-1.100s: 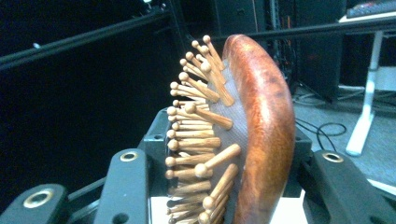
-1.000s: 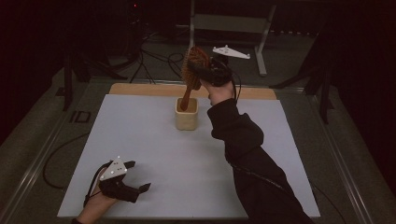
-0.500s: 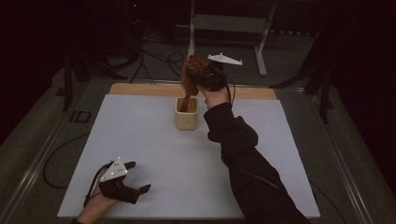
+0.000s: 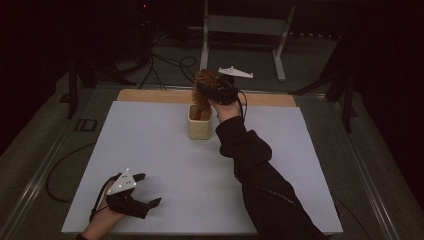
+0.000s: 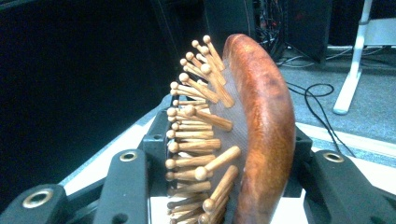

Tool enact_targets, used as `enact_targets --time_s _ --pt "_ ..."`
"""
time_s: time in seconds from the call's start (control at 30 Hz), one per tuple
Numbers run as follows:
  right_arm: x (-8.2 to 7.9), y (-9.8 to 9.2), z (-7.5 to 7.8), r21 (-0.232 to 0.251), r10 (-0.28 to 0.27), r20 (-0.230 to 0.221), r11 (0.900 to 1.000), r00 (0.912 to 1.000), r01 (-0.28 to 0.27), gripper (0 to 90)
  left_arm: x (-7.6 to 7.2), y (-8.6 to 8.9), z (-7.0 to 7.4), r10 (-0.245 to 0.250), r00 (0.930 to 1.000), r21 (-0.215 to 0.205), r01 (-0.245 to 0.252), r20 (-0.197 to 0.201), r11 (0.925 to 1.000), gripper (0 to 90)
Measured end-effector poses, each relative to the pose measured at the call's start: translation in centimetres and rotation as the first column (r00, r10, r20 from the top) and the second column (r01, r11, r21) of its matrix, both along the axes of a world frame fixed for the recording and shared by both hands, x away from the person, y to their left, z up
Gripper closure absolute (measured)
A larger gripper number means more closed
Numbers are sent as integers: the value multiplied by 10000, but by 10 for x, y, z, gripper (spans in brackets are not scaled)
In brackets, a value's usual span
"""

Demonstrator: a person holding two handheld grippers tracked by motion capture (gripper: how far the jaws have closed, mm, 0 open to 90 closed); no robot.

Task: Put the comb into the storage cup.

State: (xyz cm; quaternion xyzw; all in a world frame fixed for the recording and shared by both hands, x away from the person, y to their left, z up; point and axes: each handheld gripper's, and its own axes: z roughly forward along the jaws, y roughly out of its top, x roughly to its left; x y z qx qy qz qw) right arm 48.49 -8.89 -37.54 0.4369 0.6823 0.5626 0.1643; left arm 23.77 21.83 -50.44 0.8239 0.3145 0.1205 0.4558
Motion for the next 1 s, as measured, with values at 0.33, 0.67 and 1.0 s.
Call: enact_targets --time_s 0.33,0.67,1.0 --pt "1 0 -13 73 145 -210 9999 9997 -143 512 0 0 1 46 9999 -74 -45 112 10000 0" --pt "-1 -4 -20 265 335 -402 9991 9986 -324 506 0 0 -1 16 10000 -77 -15 3 10000 0" --pt "-2 -18 -25 364 114 -571 9993 9983 -93 457 1 -1 -1 28 10000 -97 -28 -19 9999 0"
